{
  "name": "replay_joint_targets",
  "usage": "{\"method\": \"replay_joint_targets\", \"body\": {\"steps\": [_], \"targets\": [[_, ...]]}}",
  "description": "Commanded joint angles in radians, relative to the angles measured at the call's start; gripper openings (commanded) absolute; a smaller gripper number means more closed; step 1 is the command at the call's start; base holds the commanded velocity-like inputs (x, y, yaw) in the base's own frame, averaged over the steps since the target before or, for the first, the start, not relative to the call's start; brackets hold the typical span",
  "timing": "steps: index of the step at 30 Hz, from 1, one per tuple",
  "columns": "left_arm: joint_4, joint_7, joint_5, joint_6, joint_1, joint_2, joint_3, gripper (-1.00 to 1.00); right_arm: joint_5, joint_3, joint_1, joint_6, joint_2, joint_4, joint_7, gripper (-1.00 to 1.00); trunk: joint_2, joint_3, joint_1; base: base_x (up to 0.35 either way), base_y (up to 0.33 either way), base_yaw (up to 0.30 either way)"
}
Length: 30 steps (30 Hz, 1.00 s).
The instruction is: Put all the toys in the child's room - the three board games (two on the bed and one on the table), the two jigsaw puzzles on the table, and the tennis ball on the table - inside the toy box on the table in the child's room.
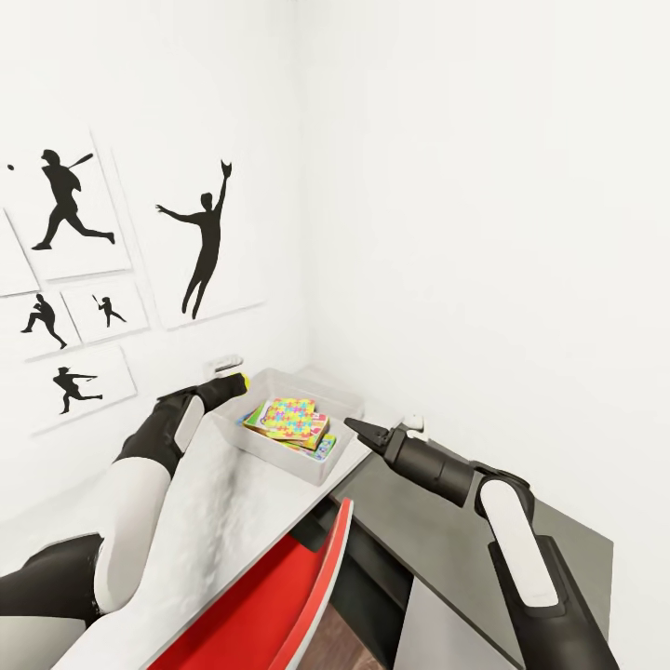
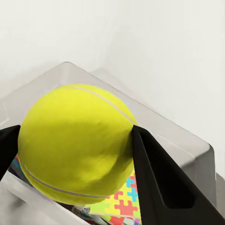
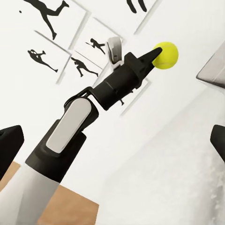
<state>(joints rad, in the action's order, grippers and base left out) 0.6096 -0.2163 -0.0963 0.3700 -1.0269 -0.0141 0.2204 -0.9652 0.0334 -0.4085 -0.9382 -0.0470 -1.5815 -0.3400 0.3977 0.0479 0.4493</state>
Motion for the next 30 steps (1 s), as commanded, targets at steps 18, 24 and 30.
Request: {"method": "replay_joint_targets", "body": {"steps": [18,24,30], "targets": [[0.001,-0.005,-0.005,-0.023,-0.001,0.002,0.002,-1.0,0.005,-0.001,-0.004,-0.004,-0.001,0.0,-0.007,1.0,0.002,0.002,0.001,0.076,0.0,0.0],[0.001,-0.005,-0.005,-0.024,-0.001,0.002,0.002,-1.0,0.005,-0.002,-0.004,-0.004,-0.002,0.0,-0.007,1.0,0.002,0.002,0.001,0.003,0.0,0.0],[0.001,-0.005,-0.005,-0.025,-0.001,0.002,0.002,-1.0,0.005,-0.002,-0.004,-0.004,-0.004,0.0,-0.007,1.0,0.002,0.002,0.001,0.0,0.0,0.0]]}}
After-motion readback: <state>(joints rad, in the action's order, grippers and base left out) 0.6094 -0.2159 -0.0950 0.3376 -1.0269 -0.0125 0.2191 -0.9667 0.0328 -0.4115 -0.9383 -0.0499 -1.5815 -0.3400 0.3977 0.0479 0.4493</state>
